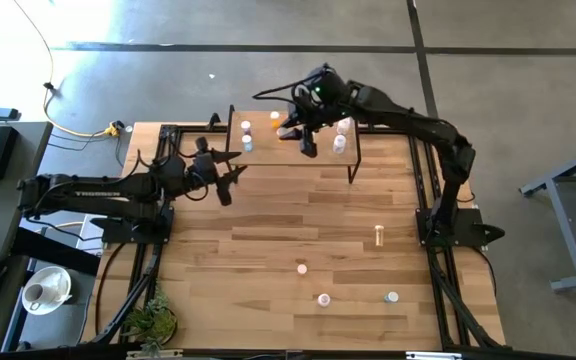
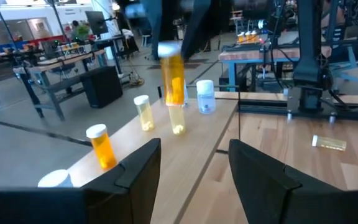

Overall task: Pick and place medicine bottles onto shelf by color
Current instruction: Adjust the orange pill bottle on the shelf

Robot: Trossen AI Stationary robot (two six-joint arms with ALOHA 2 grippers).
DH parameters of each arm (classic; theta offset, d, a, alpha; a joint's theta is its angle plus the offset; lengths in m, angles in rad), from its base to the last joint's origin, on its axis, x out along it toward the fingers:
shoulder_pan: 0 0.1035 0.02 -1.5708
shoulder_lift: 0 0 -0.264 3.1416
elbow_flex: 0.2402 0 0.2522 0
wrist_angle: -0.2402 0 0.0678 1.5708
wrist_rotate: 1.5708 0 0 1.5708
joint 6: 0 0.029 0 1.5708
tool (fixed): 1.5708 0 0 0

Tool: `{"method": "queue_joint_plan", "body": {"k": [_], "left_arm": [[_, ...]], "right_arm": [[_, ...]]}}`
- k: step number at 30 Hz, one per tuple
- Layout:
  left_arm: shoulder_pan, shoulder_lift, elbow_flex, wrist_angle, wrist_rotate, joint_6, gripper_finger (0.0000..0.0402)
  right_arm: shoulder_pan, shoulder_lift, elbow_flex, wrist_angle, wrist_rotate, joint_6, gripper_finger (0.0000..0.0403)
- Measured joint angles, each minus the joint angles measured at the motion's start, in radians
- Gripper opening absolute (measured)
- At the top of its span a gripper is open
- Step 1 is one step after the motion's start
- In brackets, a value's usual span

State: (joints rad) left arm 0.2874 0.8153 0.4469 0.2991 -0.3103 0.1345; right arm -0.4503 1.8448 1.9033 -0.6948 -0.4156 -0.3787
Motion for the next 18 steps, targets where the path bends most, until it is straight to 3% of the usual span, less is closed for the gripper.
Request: {"method": "queue_joint_plan", "body": {"k": [7,12,18], "left_arm": [[0.000,-0.039,0.000,-0.042,0.000,0.000,0.0175],[0.000,-0.040,0.000,-0.042,0.000,0.000,0.0175],[0.000,-0.040,0.000,-0.042,0.000,-0.017,0.0175]], "right_arm": [[-0.003,0.001,-0.172,0.246,0.012,0.016,0.0114],[-0.001,0.003,-0.267,0.420,0.128,0.046,0.0114],[0.000,0.015,-0.274,0.466,0.186,0.091,0.0114]]}}
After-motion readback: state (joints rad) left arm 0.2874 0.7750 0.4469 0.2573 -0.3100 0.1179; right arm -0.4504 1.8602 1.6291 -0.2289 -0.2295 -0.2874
